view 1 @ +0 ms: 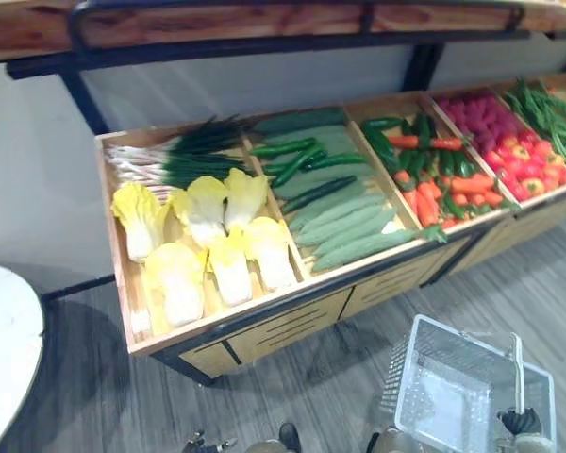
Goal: Pick vegetable in the basket
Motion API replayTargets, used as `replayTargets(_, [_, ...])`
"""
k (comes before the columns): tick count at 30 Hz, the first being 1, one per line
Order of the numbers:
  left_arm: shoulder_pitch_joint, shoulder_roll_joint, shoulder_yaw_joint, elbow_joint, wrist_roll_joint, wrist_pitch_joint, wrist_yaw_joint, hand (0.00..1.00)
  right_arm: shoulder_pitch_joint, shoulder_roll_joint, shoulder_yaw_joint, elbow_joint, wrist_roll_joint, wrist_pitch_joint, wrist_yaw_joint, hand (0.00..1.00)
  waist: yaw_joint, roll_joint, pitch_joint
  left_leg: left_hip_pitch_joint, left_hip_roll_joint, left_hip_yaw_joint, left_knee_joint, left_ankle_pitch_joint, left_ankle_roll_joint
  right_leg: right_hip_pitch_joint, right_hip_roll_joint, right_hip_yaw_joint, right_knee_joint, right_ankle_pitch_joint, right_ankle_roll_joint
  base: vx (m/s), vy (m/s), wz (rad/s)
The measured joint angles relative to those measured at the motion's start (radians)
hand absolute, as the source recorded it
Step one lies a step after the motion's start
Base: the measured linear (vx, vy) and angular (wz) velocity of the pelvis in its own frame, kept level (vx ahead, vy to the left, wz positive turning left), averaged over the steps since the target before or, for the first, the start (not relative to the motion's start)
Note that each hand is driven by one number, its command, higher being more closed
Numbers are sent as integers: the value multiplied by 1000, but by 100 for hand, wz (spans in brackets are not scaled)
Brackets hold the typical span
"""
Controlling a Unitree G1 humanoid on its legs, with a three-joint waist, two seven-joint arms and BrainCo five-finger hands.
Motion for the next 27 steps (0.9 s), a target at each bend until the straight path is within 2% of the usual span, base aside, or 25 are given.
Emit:
replayTargets(2, [-7,-20,34,-16,0,-1,2,0,-13,21,-64,34,2,1,0,100,4,5,3,-2,22,-51,20,-8,-10,-14,22,33,-141,0,-1,189,-172,73])
replayTargets(3, [-12,-28,55,-17,0,-5,3,0,-19,38,-112,53,4,6,0,100,7,7,4,-4,44,-81,36,-20,-27,-13,51,90,-264,2,-3,182,-214,67])
replayTargets(4, [-12,-30,66,-17,0,-6,3,0,-19,47,-133,60,14,10,0,100,10,13,6,-4,51,-97,39,-24,-34,-13,61,122,-319,3,-4,183,-257,69])
replayTargets(5, [-17,-38,80,-16,0,-6,4,0,-16,66,-180,79,24,18,0,100,15,8,3,-7,68,-135,52,-35,-53,-13,77,189,-422,7,-8,151,-242,59])
replayTargets(6, [-21,-41,90,-16,0,-7,4,0,-12,77,-203,83,30,24,0,100,18,0,-2,-9,76,-150,58,-41,-67,-13,81,214,-460,13,-14,189,-346,88])
replayTargets(7, [-24,-47,115,-17,0,-7,5,0,2,103,-246,83,41,42,-1,100,23,0,-7,-24,90,-191,74,-51,-96,-12,85,242,-520,52,-19,180,-409,98])
replayTargets(9, [-21,-43,147,-16,-1,-9,9,0,30,145,-294,84,61,54,-3,100,23,-49,-35,-33,86,-236,70,-58,-140,0,64,230,-580,213,-21,189,-481,89])
replayTargets(10, [-22,-47,170,-7,-6,-8,11,0,31,159,-321,86,62,58,-4,100,31,-64,-48,-28,107,-245,60,-59,-173,24,71,203,-594,147,-8,192,-518,33])
replayTargets(11, [-21,-74,178,4,-25,-8,11,0,13,156,-327,84,62,56,-7,100,34,-31,-53,-28,139,-237,44,-49,-191,30,105,180,-620,137,-21,273,-595,21])
replayTargets(12, [-25,-97,193,26,-39,-7,10,0,-11,146,-337,84,61,54,-3,100,26,4,-51,-12,174,-230,-5,-9,-218,51,143,156,-671,127,-39,212,-413,10])
replayTargets(13, [-25,-105,193,27,-39,-7,11,0,-17,140,-350,88,61,55,-1,100,25,17,-48,-5,185,-227,-23,5,-226,64,154,147,-693,126,-42,176,-288,19])
replayTargets(15, [-26,-124,193,21,-41,-7,15,0,-20,108,-367,116,61,57,0,100,25,61,-49,24,202,-210,-62,39,-237,111,176,121,-731,119,-54,85,-152,26])
replayTargets(17, [-21,-139,191,-49,-40,-8,36,0,-19,104,-361,119,60,56,-2,100,23,71,-54,32,202,-207,-70,55,-234,132,179,106,-742,117,-57,27,-105,26])
replayTargets(20, [3,-156,158,-285,-35,-25,91,0,-16,109,-334,118,61,50,-20,100,26,70,-53,8,198,-219,-84,56,-234,137,181,72,-772,118,-57,-57,-21,31])
replayTargets(24, [78,-147,133,-600,-6,-74,190,0,21,167,-266,75,79,36,-41,100,30,34,-65,-1,179,-221,-93,62,-229,145,165,63,-791,129,-50,-84,21,10])
replayTargets(27, [119,-154,100,-746,60,-88,252,0,56,184,-224,32,79,25,-46,100,30,28,-69,1,165,-218,-96,66,-224,155,152,58,-808,139,-43,-2,9,2])
